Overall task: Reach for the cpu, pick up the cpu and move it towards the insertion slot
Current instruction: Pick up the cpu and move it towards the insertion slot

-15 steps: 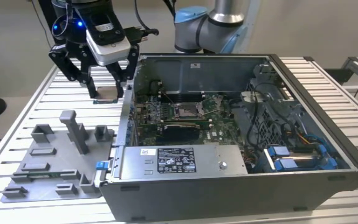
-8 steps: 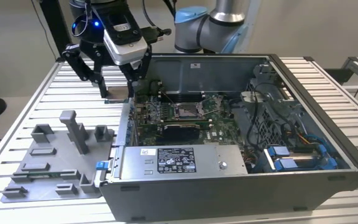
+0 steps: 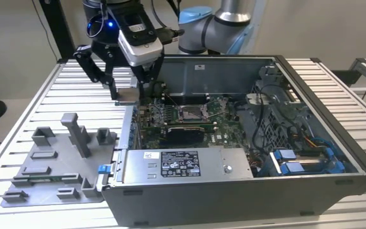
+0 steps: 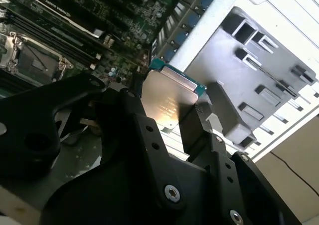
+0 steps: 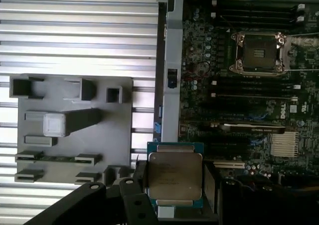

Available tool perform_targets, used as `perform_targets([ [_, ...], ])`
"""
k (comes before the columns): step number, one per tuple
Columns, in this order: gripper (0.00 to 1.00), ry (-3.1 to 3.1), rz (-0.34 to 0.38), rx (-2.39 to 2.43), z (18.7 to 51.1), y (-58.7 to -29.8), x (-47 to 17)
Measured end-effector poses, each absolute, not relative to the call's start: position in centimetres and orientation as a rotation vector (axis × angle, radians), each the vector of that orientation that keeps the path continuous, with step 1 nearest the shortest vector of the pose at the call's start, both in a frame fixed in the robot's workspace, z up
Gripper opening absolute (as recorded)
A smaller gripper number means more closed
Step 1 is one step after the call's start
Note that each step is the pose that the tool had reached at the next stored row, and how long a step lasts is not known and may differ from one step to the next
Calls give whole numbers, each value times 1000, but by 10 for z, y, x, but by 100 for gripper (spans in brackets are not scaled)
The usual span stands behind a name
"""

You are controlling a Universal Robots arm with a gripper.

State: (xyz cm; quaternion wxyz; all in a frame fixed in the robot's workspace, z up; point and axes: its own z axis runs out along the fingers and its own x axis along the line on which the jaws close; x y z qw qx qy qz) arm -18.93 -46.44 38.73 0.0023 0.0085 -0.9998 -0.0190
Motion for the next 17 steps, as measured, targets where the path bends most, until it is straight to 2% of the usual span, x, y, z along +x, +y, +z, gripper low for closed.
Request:
perform_targets([
  [17,0,-3136,-60,26,387,-464,-127],
])
